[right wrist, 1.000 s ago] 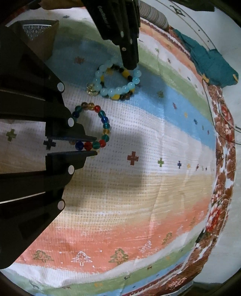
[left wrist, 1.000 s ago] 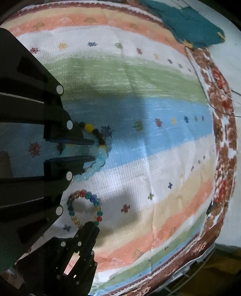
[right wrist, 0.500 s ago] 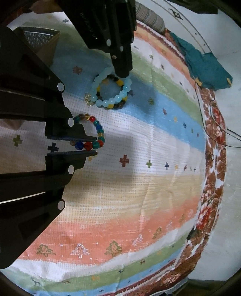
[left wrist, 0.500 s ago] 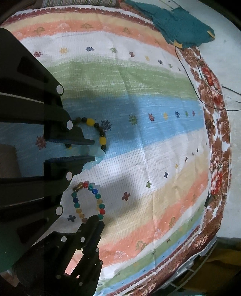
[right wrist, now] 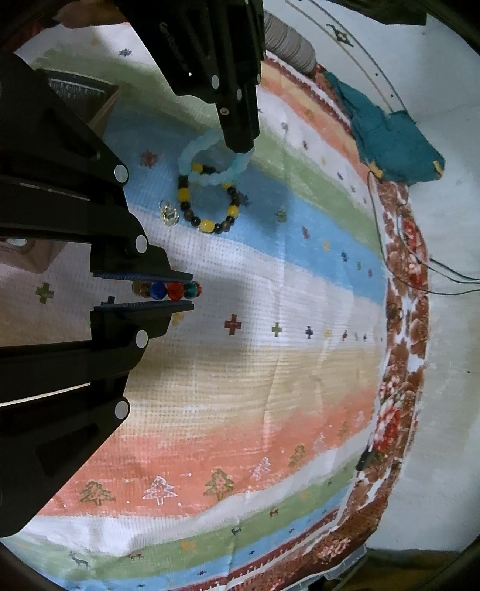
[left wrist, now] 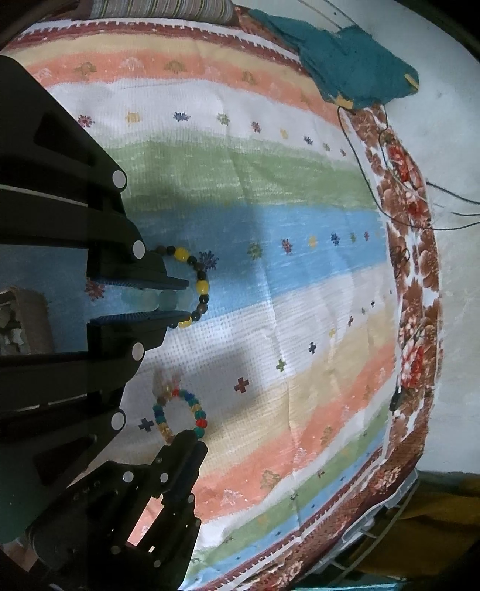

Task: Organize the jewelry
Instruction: 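Lift both held bracelets and carry them over the silver tin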

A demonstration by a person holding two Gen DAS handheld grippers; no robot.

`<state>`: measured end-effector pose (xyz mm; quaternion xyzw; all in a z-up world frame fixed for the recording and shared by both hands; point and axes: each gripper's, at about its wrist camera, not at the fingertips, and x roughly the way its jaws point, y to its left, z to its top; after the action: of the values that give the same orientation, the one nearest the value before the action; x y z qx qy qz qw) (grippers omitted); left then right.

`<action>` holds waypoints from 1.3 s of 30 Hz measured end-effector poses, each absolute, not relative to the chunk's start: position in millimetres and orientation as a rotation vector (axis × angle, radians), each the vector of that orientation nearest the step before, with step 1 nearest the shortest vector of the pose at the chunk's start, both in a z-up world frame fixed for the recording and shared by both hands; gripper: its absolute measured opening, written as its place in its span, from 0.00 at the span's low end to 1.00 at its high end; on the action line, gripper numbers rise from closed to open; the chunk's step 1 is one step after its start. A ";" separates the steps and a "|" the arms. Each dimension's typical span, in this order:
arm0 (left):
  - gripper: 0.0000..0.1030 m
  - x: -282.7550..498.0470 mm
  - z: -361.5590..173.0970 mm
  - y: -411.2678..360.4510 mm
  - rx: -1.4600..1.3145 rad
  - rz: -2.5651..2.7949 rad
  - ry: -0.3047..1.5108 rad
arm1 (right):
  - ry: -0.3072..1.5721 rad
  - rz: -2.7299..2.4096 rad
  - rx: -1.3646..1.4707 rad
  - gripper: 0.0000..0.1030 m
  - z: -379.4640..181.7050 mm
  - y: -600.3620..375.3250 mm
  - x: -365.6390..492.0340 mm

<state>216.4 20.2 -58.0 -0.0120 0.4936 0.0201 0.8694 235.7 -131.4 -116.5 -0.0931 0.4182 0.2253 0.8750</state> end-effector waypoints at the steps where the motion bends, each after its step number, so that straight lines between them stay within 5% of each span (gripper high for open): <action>1: 0.11 214.3 -55.3 20.5 -0.027 0.043 1.026 | 0.866 0.470 -0.191 0.10 -114.5 -131.8 234.4; 39: 0.11 104.6 15.2 0.4 -0.020 0.004 0.817 | 0.690 0.566 -0.178 0.10 -63.5 -143.7 131.6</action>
<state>104.6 0.4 15.2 -0.0097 0.3973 0.0020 0.9177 131.6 -143.7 -63.5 -0.0859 0.3333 0.2733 0.8983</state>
